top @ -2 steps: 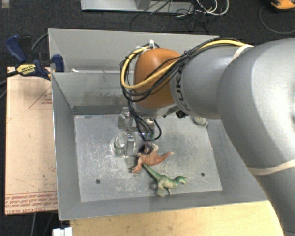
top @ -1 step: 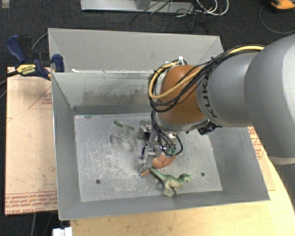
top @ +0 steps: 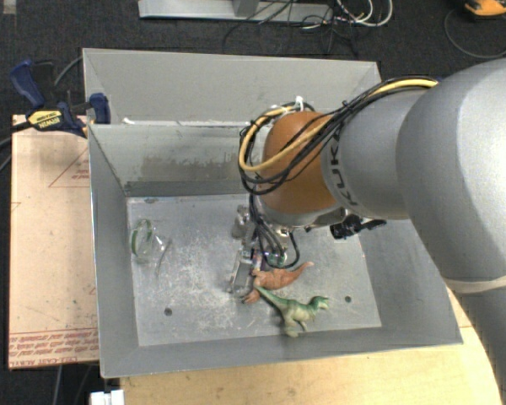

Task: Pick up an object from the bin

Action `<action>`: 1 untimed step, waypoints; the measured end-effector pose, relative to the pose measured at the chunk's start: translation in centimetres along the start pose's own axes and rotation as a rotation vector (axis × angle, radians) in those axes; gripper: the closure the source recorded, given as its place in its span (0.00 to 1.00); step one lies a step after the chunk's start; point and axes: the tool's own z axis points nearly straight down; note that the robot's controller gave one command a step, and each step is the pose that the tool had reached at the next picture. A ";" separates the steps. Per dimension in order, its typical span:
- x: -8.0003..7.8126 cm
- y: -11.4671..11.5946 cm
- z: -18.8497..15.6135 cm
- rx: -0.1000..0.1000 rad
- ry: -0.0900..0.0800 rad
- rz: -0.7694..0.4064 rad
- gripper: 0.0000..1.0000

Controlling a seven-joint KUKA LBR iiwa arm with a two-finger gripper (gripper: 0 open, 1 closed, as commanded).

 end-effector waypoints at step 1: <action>-2.1 -7.9 -0.1 -0.006 -0.002 0.034 0.00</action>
Offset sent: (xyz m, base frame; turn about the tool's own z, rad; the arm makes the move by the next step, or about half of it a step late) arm 0.0010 -0.0685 0.0024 0.1467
